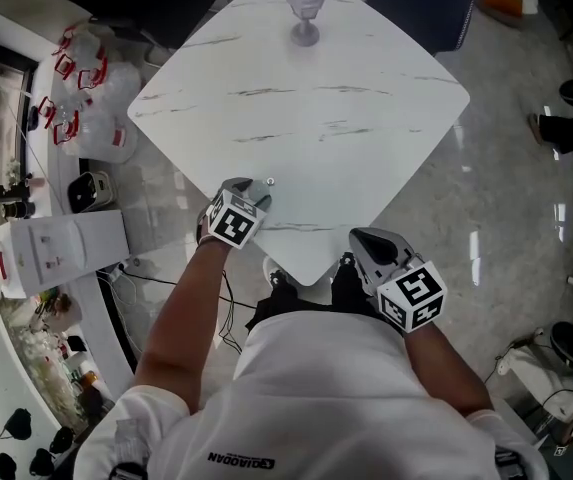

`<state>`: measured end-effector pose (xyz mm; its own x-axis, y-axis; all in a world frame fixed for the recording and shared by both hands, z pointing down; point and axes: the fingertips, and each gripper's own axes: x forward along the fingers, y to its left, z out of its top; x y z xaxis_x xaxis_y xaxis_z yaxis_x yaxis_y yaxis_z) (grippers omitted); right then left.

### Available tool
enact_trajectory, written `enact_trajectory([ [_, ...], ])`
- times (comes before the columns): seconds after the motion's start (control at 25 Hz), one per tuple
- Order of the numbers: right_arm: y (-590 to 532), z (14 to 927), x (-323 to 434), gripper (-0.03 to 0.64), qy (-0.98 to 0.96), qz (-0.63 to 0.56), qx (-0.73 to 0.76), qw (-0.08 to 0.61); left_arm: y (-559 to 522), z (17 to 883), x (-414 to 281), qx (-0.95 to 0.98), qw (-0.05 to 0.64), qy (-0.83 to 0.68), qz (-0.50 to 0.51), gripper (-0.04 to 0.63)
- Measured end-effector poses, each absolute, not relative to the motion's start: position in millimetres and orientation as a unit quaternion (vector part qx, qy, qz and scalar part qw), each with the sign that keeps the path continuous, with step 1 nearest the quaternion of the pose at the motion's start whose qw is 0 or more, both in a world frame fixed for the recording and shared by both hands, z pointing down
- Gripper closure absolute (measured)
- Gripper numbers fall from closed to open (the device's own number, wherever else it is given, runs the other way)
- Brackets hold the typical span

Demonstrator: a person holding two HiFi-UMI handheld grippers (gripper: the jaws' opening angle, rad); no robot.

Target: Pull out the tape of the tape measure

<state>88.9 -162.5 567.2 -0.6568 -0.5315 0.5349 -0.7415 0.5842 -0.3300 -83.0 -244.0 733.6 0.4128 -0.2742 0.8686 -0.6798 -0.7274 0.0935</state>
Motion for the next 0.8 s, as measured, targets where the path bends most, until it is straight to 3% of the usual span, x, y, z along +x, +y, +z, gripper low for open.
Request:
enact_trajectory([
  [0.28,-162.8,552.8,90.0,0.612,-0.875,0.252,0.369,0.188,-241.0,715.6,-82.2,0.81,0.215,-0.301,0.455,0.373],
  [0.8,-176.0,470.8,85.8,0.611,-0.899,0.157,0.382,0.148,-248.4,542.1,-72.9,0.861,0.06,-0.361,0.353,0.373],
])
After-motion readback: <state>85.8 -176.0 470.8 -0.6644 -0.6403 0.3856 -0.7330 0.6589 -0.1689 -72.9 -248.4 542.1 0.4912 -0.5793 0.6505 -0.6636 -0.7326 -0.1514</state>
